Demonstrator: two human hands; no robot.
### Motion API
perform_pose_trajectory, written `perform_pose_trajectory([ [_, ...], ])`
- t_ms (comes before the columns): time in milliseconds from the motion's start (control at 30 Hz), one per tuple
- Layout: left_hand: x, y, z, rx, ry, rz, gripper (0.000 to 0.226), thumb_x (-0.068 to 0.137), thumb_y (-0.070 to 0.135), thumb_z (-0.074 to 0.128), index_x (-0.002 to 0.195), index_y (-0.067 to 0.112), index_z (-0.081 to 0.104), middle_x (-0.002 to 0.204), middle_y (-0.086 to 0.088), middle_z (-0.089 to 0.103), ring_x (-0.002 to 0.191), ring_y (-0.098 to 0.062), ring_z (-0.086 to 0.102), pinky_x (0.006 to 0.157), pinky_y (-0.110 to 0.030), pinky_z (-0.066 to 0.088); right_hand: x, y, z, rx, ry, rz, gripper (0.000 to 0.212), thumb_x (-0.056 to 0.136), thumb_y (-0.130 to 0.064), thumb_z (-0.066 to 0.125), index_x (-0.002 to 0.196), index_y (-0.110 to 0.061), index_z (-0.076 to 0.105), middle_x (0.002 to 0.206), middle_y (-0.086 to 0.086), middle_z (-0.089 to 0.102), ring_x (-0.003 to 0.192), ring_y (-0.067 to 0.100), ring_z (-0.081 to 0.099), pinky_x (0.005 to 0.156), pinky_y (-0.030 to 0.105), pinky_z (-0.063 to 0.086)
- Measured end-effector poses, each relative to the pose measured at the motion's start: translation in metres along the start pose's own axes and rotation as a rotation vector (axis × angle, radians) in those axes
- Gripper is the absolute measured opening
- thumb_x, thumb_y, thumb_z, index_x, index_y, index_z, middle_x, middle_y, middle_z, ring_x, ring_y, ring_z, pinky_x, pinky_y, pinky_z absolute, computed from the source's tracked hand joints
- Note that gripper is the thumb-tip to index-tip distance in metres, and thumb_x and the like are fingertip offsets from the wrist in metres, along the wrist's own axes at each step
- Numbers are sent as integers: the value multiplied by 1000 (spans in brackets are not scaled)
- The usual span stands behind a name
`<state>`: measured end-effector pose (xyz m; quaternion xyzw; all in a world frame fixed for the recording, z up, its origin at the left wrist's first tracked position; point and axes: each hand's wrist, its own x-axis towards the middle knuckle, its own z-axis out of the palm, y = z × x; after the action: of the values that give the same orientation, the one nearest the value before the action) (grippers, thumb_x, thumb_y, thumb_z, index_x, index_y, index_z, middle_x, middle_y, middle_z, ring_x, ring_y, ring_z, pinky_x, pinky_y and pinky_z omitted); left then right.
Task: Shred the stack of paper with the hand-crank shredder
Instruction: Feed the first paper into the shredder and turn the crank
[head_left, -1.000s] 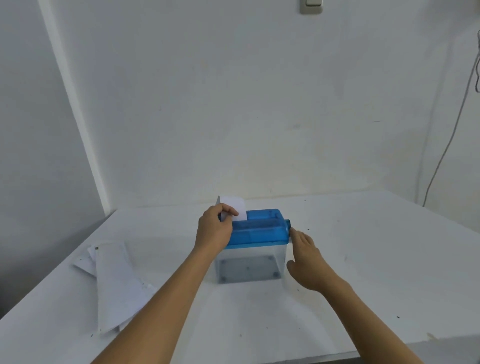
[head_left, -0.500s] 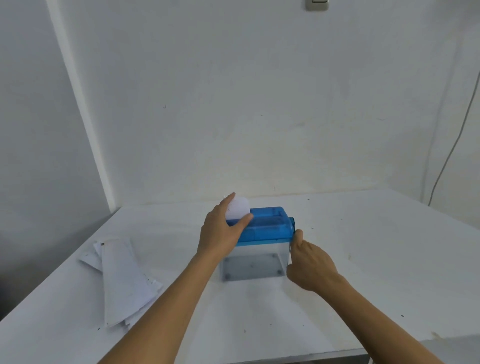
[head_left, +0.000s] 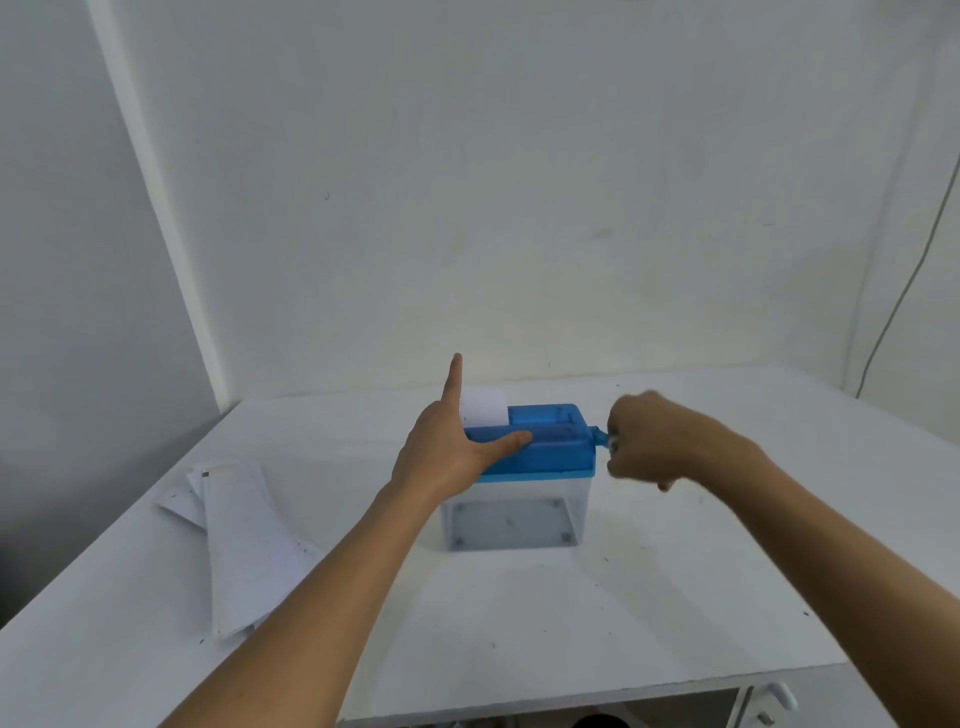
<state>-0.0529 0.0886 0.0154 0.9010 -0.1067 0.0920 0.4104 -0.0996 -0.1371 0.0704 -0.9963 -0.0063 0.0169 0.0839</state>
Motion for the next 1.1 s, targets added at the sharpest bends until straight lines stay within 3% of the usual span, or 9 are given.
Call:
perform_pose_trajectory([
  [200, -6, 4, 1, -8, -30, 9, 136, 52, 86, 66, 160, 44, -7, 159, 1, 40, 139, -25, 45, 111, -45, 46, 11, 20, -43, 332, 67, -164, 34, 78, -3, 82, 96, -12, 55, 103, 5, 65, 78, 22, 72, 60, 29, 62],
  [300, -8, 3, 1, -16, -24, 11, 135, 54, 85, 68, 161, 43, -3, 161, 2, 37, 144, -24, 40, 115, -45, 42, 23, 37, -41, 502, 103, -266, 25, 78, -3, 83, 94, -8, 63, 103, 6, 69, 84, 26, 74, 72, 36, 64],
  [433, -14, 3, 2, -35, -23, -10, 137, 52, 85, 67, 161, 39, -2, 162, 1, 35, 147, -24, 36, 118, -46, 38, 41, 56, -23, 743, 186, -236, 19, 85, -9, 79, 104, -9, 75, 99, 5, 76, 90, 23, 75, 78, 37, 63],
  [567, -17, 5, 2, -46, -26, -16, 140, 51, 85, 69, 161, 39, -5, 162, -3, 34, 148, -23, 35, 119, -42, 36, 58, 56, 15, 641, 170, -180, 26, 96, -27, 67, 119, -16, 73, 103, -2, 74, 89, 13, 73, 68, 22, 60],
  [667, -18, 2, 0, -41, -25, -13, 154, 37, 97, 67, 158, 44, -13, 156, -3, 43, 140, -22, 43, 115, -44, 41, 59, 54, 55, 458, 67, -110, 31, 105, -19, 48, 130, -8, 64, 106, 4, 68, 86, 14, 69, 67, 22, 59],
  [767, -20, 3, 1, -20, -26, -5, 157, 37, 94, 69, 157, 42, -17, 157, -2, 41, 142, -20, 41, 115, -44, 41, 40, 49, 82, 445, 68, -63, 32, 108, -19, 37, 116, -7, 65, 101, 8, 65, 78, 18, 64, 68, 26, 58],
  [900, -22, 7, 1, 25, -16, -13, 155, 45, 86, 72, 160, 33, -17, 160, -3, 37, 144, -21, 39, 116, -42, 40, 5, 46, 98, 480, 77, -45, 36, 109, -26, 34, 84, -19, 59, 83, 6, 61, 68, 20, 56, 72, 41, 56],
  [1000, -22, 9, 1, 47, -14, -21, 156, 44, 86, 71, 161, 30, -16, 160, -1, 36, 144, -22, 39, 115, -40, 41, -17, 48, 105, 484, 171, -99, 23, 109, -30, 30, 98, -26, 50, 94, 3, 69, 79, 27, 63, 75, 47, 55],
  [1100, -19, 10, 1, 56, -19, -23, 153, 49, 83, 75, 161, 30, -15, 160, 0, 36, 143, -22, 39, 114, -41, 41, -36, 46, 97, 624, 234, -159, 10, 106, -35, 42, 98, -30, 41, 98, 1, 71, 76, 22, 64, 61, 38, 53],
])
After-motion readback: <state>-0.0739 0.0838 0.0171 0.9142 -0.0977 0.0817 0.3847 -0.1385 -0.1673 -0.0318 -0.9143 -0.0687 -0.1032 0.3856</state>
